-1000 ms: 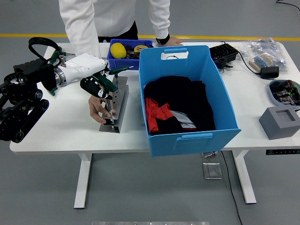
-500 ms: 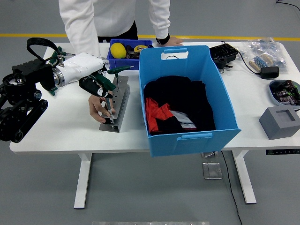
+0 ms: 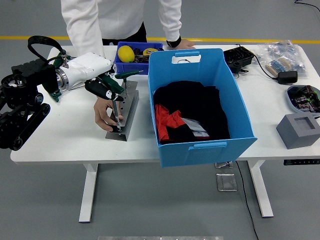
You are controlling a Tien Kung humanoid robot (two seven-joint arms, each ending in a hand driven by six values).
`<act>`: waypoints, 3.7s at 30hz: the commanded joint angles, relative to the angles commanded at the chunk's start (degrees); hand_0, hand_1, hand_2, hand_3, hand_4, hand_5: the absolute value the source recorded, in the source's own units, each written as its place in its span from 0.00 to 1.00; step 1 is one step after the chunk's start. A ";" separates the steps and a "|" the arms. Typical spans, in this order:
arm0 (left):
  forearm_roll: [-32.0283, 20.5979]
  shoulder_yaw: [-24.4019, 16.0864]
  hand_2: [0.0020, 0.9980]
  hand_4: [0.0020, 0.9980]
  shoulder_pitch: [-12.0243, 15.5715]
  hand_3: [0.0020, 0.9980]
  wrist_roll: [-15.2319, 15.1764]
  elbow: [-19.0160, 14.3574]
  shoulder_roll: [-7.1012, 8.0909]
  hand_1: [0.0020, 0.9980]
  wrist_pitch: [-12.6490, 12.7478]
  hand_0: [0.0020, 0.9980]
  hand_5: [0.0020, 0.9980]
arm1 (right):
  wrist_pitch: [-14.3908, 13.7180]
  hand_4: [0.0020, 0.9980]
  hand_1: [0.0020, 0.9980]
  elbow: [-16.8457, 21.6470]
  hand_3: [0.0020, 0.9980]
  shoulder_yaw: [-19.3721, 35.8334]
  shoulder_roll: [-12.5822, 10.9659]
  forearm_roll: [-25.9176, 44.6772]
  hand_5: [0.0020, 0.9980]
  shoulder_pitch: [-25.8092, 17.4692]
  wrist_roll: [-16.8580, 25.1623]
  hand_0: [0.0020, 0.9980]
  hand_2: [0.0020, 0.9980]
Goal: Lift tool from toolbox,place it in box,lift tool from toolbox,place it in box
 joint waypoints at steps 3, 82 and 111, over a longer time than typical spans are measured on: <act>0.00 0.05 0.05 0.78 -0.21 0.09 0.07 -0.67 0.23 0.03 -0.28 0.17 0.66 | 0.01 0.90 0.69 0.00 0.65 0.02 -0.01 -0.01 0.73 -0.04 0.01 0.69 0.78; -17.79 15.16 0.50 0.89 -19.87 0.61 -2.40 13.23 -21.01 0.47 -0.95 0.47 0.69 | 0.93 0.89 0.69 0.00 0.65 -1.31 -0.80 -3.48 0.73 2.13 -0.92 0.69 0.78; -8.08 12.50 0.67 0.92 -19.80 0.74 -3.04 14.26 -21.01 0.61 3.75 0.59 0.68 | 0.94 0.89 0.69 0.00 0.65 -3.09 -1.11 -2.60 0.73 1.29 -0.77 0.69 0.78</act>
